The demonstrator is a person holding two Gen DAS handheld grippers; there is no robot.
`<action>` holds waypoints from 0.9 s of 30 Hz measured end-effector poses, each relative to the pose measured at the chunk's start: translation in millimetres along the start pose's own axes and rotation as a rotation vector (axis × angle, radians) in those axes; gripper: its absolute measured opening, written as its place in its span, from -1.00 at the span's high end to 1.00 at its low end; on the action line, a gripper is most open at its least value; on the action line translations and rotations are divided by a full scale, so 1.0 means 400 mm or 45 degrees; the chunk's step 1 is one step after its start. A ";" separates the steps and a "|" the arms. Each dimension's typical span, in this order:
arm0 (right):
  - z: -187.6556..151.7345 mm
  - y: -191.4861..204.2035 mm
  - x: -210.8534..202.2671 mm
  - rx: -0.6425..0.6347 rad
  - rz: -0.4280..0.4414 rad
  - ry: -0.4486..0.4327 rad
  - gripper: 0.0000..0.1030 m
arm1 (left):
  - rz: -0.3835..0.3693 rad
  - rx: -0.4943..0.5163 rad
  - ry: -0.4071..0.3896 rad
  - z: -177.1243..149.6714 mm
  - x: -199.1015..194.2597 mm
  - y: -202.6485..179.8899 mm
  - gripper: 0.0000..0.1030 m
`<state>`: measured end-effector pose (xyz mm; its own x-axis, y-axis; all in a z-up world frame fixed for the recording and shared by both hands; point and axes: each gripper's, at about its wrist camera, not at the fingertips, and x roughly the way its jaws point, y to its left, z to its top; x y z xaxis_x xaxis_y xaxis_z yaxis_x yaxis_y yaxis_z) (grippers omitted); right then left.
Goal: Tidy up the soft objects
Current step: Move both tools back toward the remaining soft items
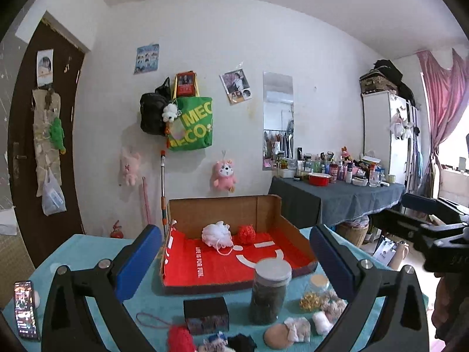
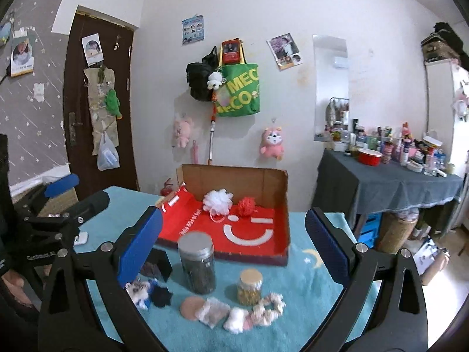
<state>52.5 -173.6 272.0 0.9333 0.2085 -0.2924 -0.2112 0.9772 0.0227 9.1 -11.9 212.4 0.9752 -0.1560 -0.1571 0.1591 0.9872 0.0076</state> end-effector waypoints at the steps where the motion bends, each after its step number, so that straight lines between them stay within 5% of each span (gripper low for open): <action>1: -0.016 0.004 -0.011 -0.001 -0.010 -0.003 -0.93 | 0.004 0.011 -0.005 -0.011 -0.009 -0.008 -1.00; 11: -0.177 0.022 -0.034 -0.001 -0.129 -0.017 -0.93 | 0.017 0.017 0.045 -0.149 -0.038 -0.058 -1.00; 27: -0.411 0.008 0.085 0.102 -0.177 0.215 -0.93 | 0.052 -0.005 0.321 -0.349 0.054 -0.057 -1.00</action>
<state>35.6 -170.0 104.9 0.8885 0.0683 -0.4539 -0.0537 0.9975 0.0449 5.0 -33.2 71.1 0.9115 -0.1038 -0.3980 0.1196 0.9927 0.0150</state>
